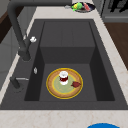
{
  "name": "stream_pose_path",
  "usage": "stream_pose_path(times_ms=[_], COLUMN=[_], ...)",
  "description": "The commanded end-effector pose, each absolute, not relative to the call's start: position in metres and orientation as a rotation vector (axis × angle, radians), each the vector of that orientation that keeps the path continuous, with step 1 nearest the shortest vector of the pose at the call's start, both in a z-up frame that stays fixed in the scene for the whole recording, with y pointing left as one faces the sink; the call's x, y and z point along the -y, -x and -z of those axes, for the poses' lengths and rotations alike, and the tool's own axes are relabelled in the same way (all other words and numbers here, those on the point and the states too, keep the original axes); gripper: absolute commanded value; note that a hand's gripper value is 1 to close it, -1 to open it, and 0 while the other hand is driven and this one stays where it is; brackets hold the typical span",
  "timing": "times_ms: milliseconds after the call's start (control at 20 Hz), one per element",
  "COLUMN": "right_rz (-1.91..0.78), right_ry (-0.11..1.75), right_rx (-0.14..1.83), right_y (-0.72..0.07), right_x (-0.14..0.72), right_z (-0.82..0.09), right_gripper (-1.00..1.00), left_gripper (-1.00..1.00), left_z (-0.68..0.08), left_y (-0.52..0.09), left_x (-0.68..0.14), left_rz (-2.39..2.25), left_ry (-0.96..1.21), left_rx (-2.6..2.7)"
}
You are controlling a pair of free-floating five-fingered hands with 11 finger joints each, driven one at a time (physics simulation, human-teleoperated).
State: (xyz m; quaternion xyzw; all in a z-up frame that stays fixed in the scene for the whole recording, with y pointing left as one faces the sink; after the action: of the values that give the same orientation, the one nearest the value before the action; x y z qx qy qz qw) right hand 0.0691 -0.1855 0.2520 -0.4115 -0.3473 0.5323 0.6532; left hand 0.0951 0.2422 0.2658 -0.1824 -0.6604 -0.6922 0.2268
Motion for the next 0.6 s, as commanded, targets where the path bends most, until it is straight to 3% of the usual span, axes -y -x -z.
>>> stream_pose_path(times_ms=[0, 550], right_rz=[-1.208, -1.208], right_ry=[0.934, 0.934], right_rx=[0.788, 0.788], right_y=[-0.069, -0.069], right_x=[0.186, 0.186], right_z=[-0.252, -0.252], right_gripper=[0.00, 0.00], left_gripper=[-1.00, -1.00], left_z=[-0.268, -0.272], left_y=[-0.072, -0.030], left_x=[-0.229, -0.213], left_rz=[1.928, 1.930], left_ry=[0.464, 0.482], left_rx=[1.828, 1.813])
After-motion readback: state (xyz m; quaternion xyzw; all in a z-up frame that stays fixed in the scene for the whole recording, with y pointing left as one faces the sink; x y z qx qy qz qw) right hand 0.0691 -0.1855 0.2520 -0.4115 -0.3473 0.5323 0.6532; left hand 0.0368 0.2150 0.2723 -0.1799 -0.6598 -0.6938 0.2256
